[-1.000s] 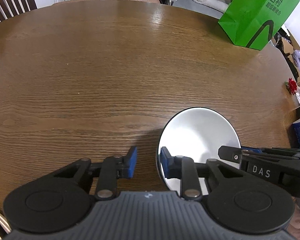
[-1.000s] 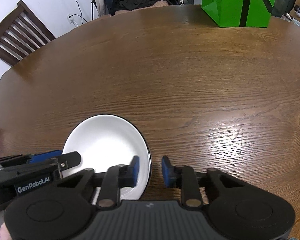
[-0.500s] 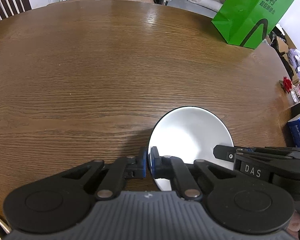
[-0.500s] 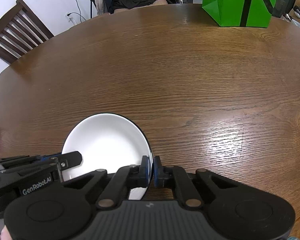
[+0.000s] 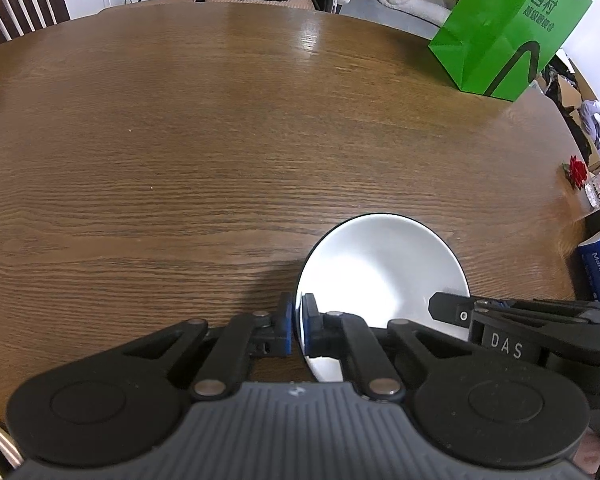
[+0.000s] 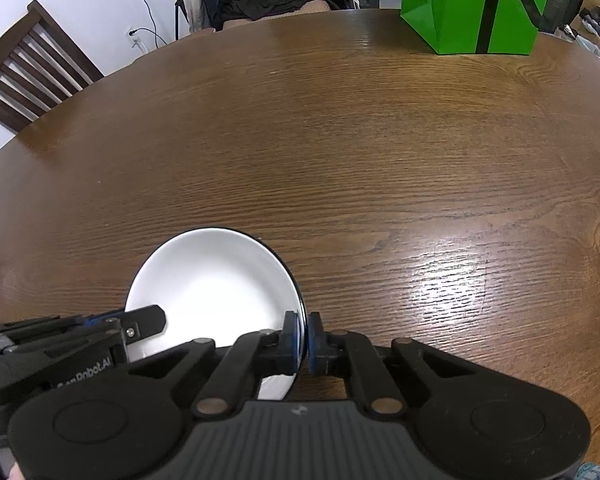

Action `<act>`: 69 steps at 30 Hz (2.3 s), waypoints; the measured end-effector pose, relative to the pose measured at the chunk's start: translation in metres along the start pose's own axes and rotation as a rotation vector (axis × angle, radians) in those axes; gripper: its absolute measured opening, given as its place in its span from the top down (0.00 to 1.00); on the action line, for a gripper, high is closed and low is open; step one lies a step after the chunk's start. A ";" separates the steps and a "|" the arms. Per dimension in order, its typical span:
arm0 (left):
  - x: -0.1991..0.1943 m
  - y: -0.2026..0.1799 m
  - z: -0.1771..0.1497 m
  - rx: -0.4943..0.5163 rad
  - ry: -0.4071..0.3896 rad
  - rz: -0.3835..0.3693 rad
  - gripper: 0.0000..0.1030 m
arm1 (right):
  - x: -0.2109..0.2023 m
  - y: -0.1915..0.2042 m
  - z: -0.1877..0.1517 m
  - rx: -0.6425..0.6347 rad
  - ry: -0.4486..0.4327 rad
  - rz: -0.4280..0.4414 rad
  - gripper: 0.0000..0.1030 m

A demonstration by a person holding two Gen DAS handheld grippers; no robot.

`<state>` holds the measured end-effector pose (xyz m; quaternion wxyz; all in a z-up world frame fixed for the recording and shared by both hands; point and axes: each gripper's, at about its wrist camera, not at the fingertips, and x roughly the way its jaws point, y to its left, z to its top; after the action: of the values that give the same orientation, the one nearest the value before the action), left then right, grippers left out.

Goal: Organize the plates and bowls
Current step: 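Lift the white bowl with both grippers and carry it across the table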

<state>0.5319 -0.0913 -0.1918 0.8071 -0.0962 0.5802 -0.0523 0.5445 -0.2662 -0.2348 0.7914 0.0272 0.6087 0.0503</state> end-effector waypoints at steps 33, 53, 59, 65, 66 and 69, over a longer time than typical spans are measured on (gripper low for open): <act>-0.064 0.021 -0.034 0.015 -0.067 0.005 0.94 | -0.062 0.032 -0.034 -0.001 -0.070 -0.010 0.95; -0.113 0.046 -0.078 0.019 -0.105 0.001 0.94 | -0.096 0.073 -0.084 -0.015 -0.101 -0.011 0.95; -0.123 0.048 -0.091 0.025 -0.109 -0.001 0.94 | -0.105 0.079 -0.100 -0.011 -0.108 -0.012 0.95; -0.133 0.049 -0.103 0.037 -0.116 0.000 0.94 | -0.114 0.080 -0.115 -0.005 -0.114 -0.010 0.95; -0.135 0.048 -0.105 0.041 -0.118 0.001 0.94 | -0.114 0.080 -0.116 -0.004 -0.115 -0.010 0.95; -0.138 0.047 -0.111 0.047 -0.121 0.000 0.94 | -0.119 0.081 -0.123 -0.002 -0.119 -0.010 0.95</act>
<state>0.3809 -0.0287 -0.1081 0.8426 -0.0801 0.5291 -0.0603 0.3915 -0.2014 -0.1440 0.8265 0.0265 0.5604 0.0452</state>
